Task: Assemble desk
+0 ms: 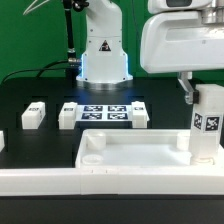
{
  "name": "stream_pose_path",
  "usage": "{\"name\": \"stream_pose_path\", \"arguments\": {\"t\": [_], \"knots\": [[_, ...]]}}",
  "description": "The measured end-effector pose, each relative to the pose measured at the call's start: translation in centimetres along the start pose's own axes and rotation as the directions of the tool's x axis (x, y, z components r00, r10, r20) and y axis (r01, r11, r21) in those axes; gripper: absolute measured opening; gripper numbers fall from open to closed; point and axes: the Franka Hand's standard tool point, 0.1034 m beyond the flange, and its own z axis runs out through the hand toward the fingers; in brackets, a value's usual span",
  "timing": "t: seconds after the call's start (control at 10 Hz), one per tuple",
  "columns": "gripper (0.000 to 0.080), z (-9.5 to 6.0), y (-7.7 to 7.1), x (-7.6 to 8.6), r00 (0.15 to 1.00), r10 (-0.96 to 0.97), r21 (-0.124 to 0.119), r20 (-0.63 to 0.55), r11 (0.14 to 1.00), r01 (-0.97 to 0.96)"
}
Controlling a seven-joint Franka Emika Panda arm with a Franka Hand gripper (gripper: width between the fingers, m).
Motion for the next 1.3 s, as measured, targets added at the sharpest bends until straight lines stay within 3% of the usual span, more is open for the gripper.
{"name": "stream_pose_path", "arguments": {"t": [0.1, 0.2, 0.5, 0.6, 0.8, 1.0, 1.1, 1.3], "knots": [[0.0375, 0.01, 0.04, -0.01, 0.998, 0.063, 0.0, 0.0, 0.998, -0.063], [0.03, 0.07, 0.47, 0.01, 0.991, 0.137, -0.005, 0.0, 0.991, -0.137], [0.0298, 0.18, 0.72, -0.09, 0.897, 0.442, -0.002, 0.002, 0.897, -0.442], [0.0298, 0.22, 0.76, -0.12, 0.819, 0.573, -0.001, 0.002, 0.819, -0.573], [0.0296, 0.3, 0.58, -0.22, 0.567, 0.823, 0.016, 0.039, 0.567, -0.823], [0.0297, 0.36, 0.33, -0.21, 0.353, 0.931, 0.023, 0.091, 0.352, -0.936], [0.0297, 0.39, 0.28, -0.2, 0.284, 0.953, 0.024, 0.104, 0.283, -0.959], [0.0298, 0.41, 0.21, -0.22, 0.315, 0.943, 0.027, 0.103, 0.314, -0.949]]}}
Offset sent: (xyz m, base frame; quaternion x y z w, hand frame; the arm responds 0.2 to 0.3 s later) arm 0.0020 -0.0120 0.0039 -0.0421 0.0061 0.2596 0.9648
